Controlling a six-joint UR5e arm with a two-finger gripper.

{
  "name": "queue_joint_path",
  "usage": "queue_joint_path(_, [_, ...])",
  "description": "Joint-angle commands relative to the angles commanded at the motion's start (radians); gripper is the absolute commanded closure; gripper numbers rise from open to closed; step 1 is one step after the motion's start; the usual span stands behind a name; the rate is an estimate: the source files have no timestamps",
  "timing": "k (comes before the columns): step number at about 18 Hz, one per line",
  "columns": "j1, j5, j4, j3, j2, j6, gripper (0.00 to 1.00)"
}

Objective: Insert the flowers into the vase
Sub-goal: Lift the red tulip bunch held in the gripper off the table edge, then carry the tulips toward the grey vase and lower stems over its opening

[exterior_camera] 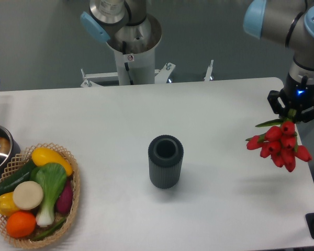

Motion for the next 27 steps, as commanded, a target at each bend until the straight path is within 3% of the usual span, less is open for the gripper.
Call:
queue_joint_path(4, [-0.011,-0.17,0.003,-0.008,0.029,-0.093,1.0])
queue_joint_path(11, [-0.018,-0.673,0.009,-0.029,0.045,-0.268,1.0])
queue_joint_path(14, [-0.052,-0.714,0.021,-0.037,0.055,-0.272,1.0])
queue_joint_path(20, [-0.063,-0.928,0.126,-0.121,0.087,-0.285,1.0])
queue_joint_path(27, [-0.068,-1.002,0.133,-0.152,0.127,-0.307,1.0])
